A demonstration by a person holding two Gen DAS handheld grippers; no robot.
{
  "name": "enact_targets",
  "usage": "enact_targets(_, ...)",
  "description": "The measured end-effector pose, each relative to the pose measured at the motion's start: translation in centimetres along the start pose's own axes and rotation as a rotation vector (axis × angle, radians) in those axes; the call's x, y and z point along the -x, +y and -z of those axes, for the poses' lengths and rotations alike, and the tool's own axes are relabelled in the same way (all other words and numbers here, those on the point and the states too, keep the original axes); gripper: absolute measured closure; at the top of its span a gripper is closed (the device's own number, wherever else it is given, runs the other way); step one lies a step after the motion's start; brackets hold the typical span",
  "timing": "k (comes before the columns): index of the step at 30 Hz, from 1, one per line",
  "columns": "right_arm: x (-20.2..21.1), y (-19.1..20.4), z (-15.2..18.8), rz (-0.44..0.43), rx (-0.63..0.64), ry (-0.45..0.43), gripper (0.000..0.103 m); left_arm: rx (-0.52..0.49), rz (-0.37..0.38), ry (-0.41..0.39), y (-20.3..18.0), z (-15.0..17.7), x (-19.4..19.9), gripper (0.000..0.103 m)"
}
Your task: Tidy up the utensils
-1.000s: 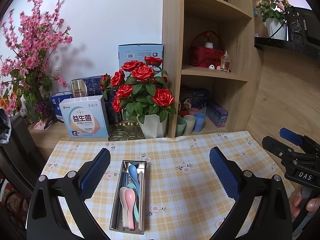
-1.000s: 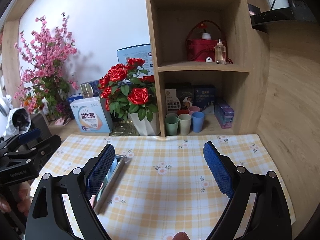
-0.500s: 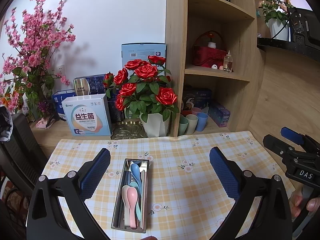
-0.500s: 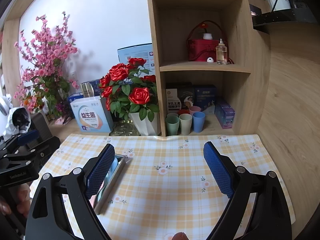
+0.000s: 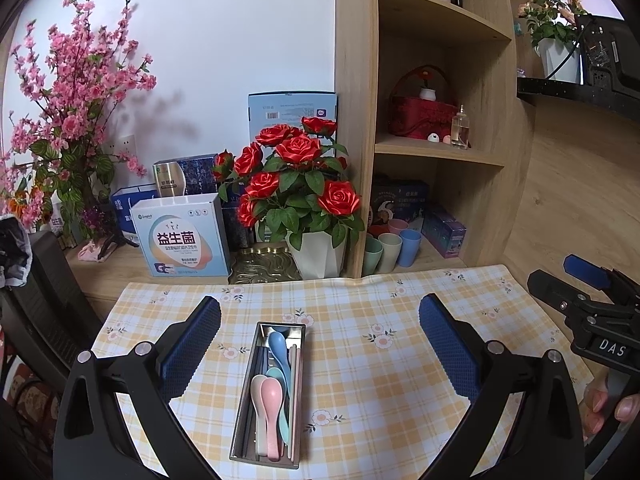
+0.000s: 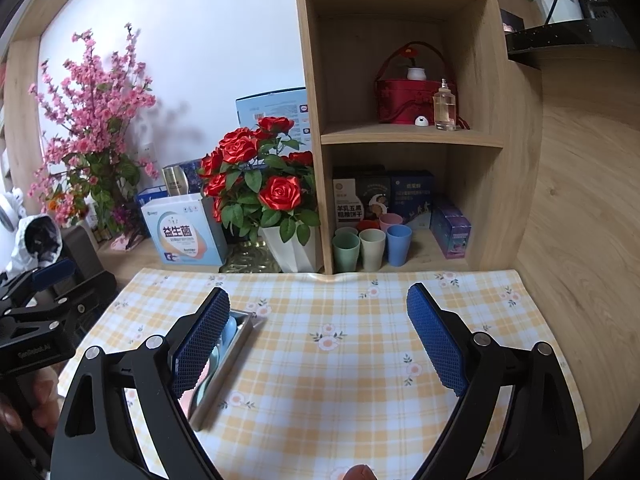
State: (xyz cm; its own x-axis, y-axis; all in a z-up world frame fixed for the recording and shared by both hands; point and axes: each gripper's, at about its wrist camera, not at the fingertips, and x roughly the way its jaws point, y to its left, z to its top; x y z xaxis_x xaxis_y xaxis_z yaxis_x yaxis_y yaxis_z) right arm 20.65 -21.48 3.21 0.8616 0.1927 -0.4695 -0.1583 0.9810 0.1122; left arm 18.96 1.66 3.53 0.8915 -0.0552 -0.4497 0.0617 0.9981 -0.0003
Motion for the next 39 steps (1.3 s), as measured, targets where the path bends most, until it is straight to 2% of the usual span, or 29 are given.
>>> enact_targets(39,-0.24,0.01,0.0,0.007,-0.011,0.007,0.016,-0.008,-0.026,-0.009,-0.14,0.03,0.55,0.006)
